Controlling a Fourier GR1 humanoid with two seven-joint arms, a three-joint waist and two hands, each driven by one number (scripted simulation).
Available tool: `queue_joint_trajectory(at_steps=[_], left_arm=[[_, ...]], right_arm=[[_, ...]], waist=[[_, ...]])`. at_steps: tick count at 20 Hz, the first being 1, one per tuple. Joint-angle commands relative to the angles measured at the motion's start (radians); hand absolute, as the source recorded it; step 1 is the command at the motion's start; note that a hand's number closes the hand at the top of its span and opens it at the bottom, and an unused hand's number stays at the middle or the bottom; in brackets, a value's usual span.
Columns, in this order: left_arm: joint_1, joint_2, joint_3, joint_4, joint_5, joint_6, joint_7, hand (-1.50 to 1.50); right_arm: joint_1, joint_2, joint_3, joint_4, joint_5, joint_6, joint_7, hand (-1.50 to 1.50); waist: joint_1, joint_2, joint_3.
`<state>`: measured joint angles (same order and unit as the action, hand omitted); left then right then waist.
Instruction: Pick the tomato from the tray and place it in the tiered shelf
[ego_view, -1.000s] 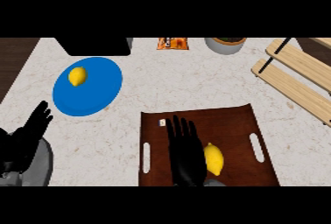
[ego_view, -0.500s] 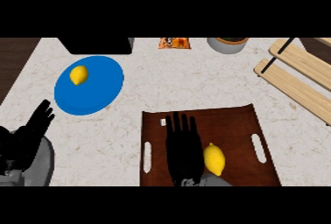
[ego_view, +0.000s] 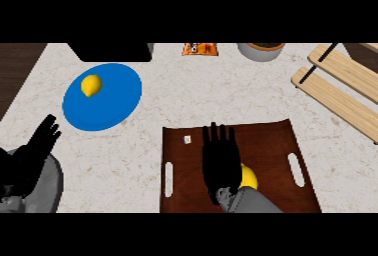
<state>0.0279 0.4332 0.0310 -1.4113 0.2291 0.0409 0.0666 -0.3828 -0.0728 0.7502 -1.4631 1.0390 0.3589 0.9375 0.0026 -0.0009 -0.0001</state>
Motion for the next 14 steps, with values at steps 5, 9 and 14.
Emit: queue_joint_trajectory(at_steps=[5, 9, 14], left_arm=[[0.03, -0.037, 0.041, -0.032, -0.04, -0.044, 0.008, 0.0], [-0.044, -0.056, 0.065, -0.008, -0.065, -0.026, 0.05, 0.0], [-0.029, -0.055, 0.093, 0.046, -0.066, -0.089, 0.007, 0.0]], right_arm=[[0.015, 0.014, -0.096, 0.103, 0.105, -0.043, -0.121, -1.5], [0.046, 0.045, -0.103, 0.155, 0.145, -0.079, -0.164, -1.5], [-0.022, 0.071, -0.148, 0.309, 0.138, -0.153, -0.199, -1.5]], waist=[[0.001, 0.0, 0.0], [0.0, 0.001, 0.0], [0.003, 0.002, 0.0]])
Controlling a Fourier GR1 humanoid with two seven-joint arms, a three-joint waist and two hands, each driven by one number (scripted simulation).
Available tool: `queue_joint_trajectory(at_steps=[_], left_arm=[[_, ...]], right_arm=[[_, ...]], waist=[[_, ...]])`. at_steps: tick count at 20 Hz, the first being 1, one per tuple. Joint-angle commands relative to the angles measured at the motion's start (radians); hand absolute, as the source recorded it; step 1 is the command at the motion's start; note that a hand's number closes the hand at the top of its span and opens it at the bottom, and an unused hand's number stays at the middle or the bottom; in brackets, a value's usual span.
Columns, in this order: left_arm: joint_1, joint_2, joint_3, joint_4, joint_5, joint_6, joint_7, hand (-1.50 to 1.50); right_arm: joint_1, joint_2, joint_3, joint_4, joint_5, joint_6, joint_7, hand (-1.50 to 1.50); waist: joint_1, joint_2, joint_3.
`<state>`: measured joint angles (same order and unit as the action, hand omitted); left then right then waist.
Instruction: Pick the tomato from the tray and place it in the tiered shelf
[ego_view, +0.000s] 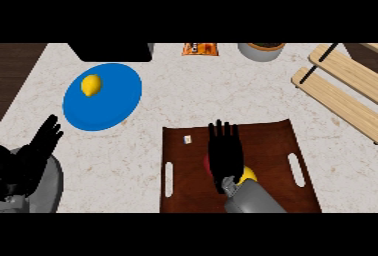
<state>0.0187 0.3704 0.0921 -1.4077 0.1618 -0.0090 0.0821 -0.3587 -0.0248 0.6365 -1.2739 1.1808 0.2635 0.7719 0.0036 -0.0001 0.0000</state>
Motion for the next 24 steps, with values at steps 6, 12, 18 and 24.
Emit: queue_joint_trajectory(at_steps=[6, 12, 18, 24], left_arm=[[0.043, -0.077, -0.009, -0.064, -0.08, 0.036, 0.009, 0.0], [-0.046, -0.039, 0.057, 0.058, -0.059, -0.036, -0.025, 0.0], [0.008, -0.037, 0.078, -0.013, -0.047, -0.067, 0.007, 0.0], [0.027, -0.05, 0.071, -0.009, -0.054, -0.041, 0.001, 0.0]], right_arm=[[0.01, 0.024, -0.037, 0.035, -0.037, -0.011, -0.039, 1.5], [0.028, -0.011, -0.016, 0.076, 0.051, -0.049, -0.12, 1.5], [0.049, -0.011, -0.01, -0.037, 0.129, -0.089, -0.111, 1.5], [-0.033, -0.162, -0.486, 0.023, -0.077, -0.223, -0.048, 1.5]], waist=[[0.001, -0.001, 0.0], [-0.005, 0.0, 0.0], [-0.004, -0.001, 0.0], [-0.021, 0.005, 0.002]])
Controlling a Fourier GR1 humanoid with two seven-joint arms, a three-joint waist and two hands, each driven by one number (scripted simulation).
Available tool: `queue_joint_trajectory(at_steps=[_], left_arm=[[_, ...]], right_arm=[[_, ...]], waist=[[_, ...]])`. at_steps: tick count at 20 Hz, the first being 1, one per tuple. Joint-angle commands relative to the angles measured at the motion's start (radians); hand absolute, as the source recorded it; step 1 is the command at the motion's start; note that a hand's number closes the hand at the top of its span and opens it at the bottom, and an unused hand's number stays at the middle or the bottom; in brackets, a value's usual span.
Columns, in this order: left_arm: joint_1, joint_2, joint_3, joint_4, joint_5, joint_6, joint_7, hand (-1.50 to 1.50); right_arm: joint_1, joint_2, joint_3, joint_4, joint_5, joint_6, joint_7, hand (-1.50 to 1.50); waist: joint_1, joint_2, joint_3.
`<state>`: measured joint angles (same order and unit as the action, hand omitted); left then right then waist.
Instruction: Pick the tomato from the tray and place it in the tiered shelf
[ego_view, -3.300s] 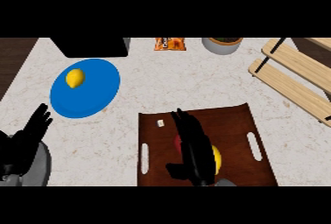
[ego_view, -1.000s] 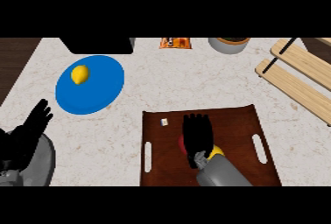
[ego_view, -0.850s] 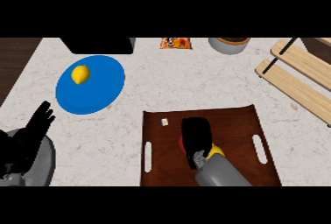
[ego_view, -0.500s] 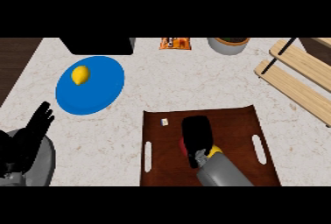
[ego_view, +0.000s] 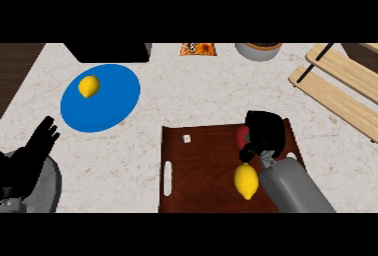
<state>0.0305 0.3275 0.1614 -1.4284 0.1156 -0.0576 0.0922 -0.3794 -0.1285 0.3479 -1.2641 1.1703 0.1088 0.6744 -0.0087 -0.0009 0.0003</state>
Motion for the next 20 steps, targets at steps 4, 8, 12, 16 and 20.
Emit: queue_joint_trajectory(at_steps=[4, 8, 12, 16, 20], left_arm=[[-0.017, -0.027, -0.016, 0.025, -0.033, 0.022, -0.013, 0.0], [-0.006, 0.013, 0.028, 0.009, 0.014, -0.026, 0.02, 0.0], [0.01, -0.018, 0.008, 0.015, -0.013, -0.018, -0.016, 0.0], [0.035, -0.033, -0.004, -0.021, -0.037, 0.008, -0.028, 0.0], [-0.042, -0.031, 0.011, 0.058, -0.041, 0.018, -0.012, 0.0]], right_arm=[[-0.096, -0.102, -0.271, -0.038, -0.104, -0.01, 0.059, 1.5], [-0.088, -0.145, -0.305, -0.253, -0.137, 0.098, 0.123, 1.5], [-0.035, -0.148, -0.361, -0.417, -0.181, 0.096, 0.148, 1.5], [-0.03, -0.094, -0.423, -0.629, -0.271, 0.128, 0.24, 1.5], [-0.05, -0.094, -0.467, -0.814, -0.311, 0.196, 0.336, 1.5]], waist=[[0.004, 0.0, -0.001], [0.0, -0.005, -0.001], [-0.001, -0.004, -0.001], [-0.009, -0.009, -0.001], [-0.013, -0.005, -0.001]])
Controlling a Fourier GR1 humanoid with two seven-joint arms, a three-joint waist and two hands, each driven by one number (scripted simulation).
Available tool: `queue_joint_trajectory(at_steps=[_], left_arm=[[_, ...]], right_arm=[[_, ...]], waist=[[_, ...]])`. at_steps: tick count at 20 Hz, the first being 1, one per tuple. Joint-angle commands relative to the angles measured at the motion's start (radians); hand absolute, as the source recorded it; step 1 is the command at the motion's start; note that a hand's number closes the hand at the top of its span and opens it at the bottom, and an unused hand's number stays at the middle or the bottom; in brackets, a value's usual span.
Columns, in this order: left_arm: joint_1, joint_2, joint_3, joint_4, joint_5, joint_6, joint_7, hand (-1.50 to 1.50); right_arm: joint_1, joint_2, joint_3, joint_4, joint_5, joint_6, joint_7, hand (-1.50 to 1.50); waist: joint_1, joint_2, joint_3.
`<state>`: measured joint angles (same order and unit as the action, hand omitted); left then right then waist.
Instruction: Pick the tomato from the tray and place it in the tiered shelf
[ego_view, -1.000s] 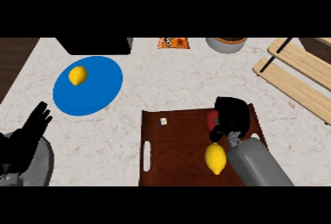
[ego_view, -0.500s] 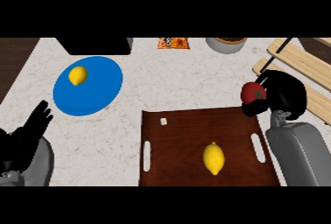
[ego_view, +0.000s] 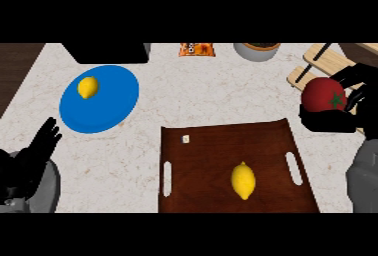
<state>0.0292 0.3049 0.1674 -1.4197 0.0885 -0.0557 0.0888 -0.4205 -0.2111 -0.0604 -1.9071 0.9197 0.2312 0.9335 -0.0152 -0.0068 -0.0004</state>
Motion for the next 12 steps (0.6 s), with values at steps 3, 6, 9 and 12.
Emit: queue_joint_trajectory(at_steps=[3, 6, 9, 12], left_arm=[[-0.012, 0.002, 0.0, 0.005, -0.011, -0.012, -0.013, 0.0], [-0.006, -0.007, 0.002, -0.023, -0.012, -0.013, 0.013, 0.0], [0.009, 0.008, 0.023, 0.003, 0.002, -0.044, -0.013, 0.0], [-0.011, 0.025, 0.036, -0.035, 0.028, -0.054, 0.052, 0.0]], right_arm=[[-0.085, -0.017, -0.059, -0.271, -0.033, 0.128, 0.191, 1.5], [-0.091, -0.059, -0.128, -0.32, -0.093, 0.184, 0.181, 1.5], [-0.206, -0.125, -0.185, -0.283, -0.109, 0.23, 0.201, 1.5], [-0.302, -0.17, -0.224, -0.193, -0.087, 0.233, 0.204, 1.5]], waist=[[0.008, 0.002, -0.001], [0.011, 0.003, 0.0], [0.014, 0.004, 0.0], [0.019, 0.003, 0.0]])
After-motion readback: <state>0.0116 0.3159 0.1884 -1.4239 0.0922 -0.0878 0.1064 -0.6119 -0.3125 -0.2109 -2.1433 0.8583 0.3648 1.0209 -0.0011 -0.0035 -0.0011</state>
